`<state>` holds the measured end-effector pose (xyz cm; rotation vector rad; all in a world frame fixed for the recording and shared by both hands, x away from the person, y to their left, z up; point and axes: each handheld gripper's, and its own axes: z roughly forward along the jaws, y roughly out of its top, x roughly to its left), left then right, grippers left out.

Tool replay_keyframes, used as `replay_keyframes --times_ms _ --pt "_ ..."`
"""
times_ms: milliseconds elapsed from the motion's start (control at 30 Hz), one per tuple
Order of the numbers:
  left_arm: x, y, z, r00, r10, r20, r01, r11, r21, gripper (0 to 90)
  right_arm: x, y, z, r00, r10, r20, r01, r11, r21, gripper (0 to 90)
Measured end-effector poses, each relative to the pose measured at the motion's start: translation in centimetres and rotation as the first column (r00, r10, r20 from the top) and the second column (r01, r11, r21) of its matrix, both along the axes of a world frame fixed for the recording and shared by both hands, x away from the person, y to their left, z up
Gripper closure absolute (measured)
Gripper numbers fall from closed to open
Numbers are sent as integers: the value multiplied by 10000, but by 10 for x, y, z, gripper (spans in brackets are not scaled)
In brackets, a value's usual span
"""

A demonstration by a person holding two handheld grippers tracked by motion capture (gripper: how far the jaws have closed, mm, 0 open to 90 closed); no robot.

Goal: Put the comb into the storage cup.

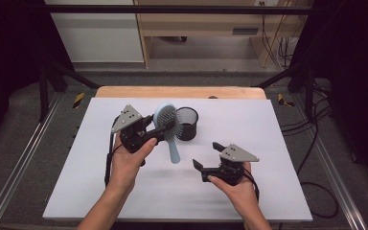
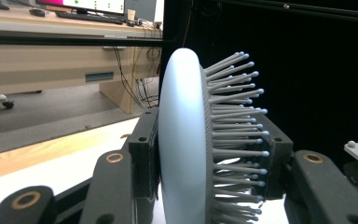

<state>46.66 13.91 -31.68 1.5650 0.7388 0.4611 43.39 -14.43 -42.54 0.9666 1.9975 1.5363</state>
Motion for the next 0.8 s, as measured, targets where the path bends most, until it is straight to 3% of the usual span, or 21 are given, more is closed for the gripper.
replay_keyframes --times_ms 167,367,433,533,633,800 --pt "1 -1 2 9998 88 174 -92 9998 201 516 -9 -29 -6 9987 -475 159 477 9988 -146 52" --pt "6 -1 6 9994 286 213 -291 9993 240 516 -22 -63 -4 9900 -1355 388 1352 9907 123 52" --pt "10 0 8 9991 371 225 -377 9989 279 516 -23 -69 -7 9840 -1648 683 1656 9862 -58 57" --pt "16 -1 12 9982 509 327 -523 9976 443 515 -22 -76 -11 9802 -1838 734 1847 9828 -47 57" --pt "22 -1 16 9975 586 401 -609 9965 573 515 -24 -80 -10 9730 -2064 1034 2117 9764 -428 58" --pt "37 -7 25 9954 748 596 -787 9946 671 515 -25 -85 -13 9694 -2286 893 2307 9729 -147 52"
